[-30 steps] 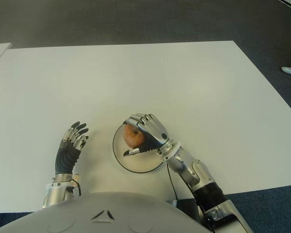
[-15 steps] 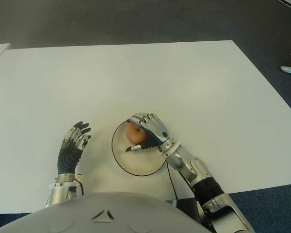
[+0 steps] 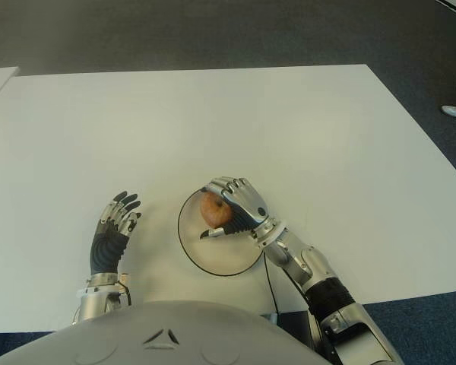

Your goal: Put the apples into the plate.

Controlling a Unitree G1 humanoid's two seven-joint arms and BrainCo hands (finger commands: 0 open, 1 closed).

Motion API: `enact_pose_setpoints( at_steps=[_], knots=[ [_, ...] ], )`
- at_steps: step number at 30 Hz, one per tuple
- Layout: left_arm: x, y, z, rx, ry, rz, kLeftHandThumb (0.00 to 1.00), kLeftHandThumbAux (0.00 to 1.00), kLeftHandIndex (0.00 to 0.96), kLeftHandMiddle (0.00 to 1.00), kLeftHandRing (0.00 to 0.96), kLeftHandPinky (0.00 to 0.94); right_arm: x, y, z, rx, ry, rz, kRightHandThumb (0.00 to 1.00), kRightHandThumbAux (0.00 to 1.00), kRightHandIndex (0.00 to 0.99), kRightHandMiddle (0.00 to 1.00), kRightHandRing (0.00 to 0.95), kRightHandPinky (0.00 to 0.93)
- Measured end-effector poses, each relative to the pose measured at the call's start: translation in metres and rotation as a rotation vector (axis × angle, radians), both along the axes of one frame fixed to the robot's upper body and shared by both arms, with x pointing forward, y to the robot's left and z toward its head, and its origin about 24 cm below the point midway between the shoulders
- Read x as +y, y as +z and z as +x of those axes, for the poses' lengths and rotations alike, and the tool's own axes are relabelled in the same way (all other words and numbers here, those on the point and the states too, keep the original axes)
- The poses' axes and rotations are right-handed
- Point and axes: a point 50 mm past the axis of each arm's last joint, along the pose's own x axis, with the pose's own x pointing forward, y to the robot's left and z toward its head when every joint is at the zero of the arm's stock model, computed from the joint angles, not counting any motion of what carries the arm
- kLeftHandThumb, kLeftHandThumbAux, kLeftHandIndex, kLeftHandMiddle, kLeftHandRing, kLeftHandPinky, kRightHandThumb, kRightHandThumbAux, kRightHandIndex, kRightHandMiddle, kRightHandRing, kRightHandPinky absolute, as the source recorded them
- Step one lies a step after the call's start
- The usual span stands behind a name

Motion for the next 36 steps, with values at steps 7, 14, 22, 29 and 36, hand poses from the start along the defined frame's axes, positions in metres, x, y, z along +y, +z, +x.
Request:
enact_pose_setpoints(
  at_steps=[7, 14, 22, 29, 36],
  knots=[
    [-0.001, 0.001, 0.000, -0.008, -0.002, 0.001, 0.232, 0.635, 0.167, 0.233, 0.261, 0.302, -0.006, 0.000, -0.001, -0.001, -0.010, -0.009, 0.859, 0.682, 0.818, 0.843, 0.839, 0.840],
    [-0.001, 0.001, 0.000, -0.010, -0.002, -0.005, 0.248, 0.636, 0.175, 0.242, 0.276, 0.308, -0.009, 0.002, -0.003, 0.005, 0.007, -0.026, 0.750, 0.702, 0.505, 0.788, 0.773, 0.740],
    [-0.001, 0.000, 0.001, -0.011, 0.002, -0.016, 0.232, 0.630, 0.165, 0.213, 0.236, 0.248, -0.013, 0.005, -0.005, 0.006, 0.014, -0.031, 0.701, 0.706, 0.430, 0.626, 0.574, 0.485],
    [-0.002, -0.005, 0.001, -0.002, 0.001, -0.026, 0.216, 0.629, 0.155, 0.199, 0.217, 0.223, -0.015, 0.011, -0.005, 0.005, 0.032, -0.036, 0.685, 0.712, 0.418, 0.497, 0.443, 0.374],
    [-0.004, -0.006, 0.003, -0.012, -0.008, -0.018, 0.195, 0.630, 0.148, 0.183, 0.197, 0.213, -0.019, 0.013, -0.007, 0.017, 0.051, -0.089, 0.255, 0.454, 0.292, 0.330, 0.258, 0.181]
  ],
)
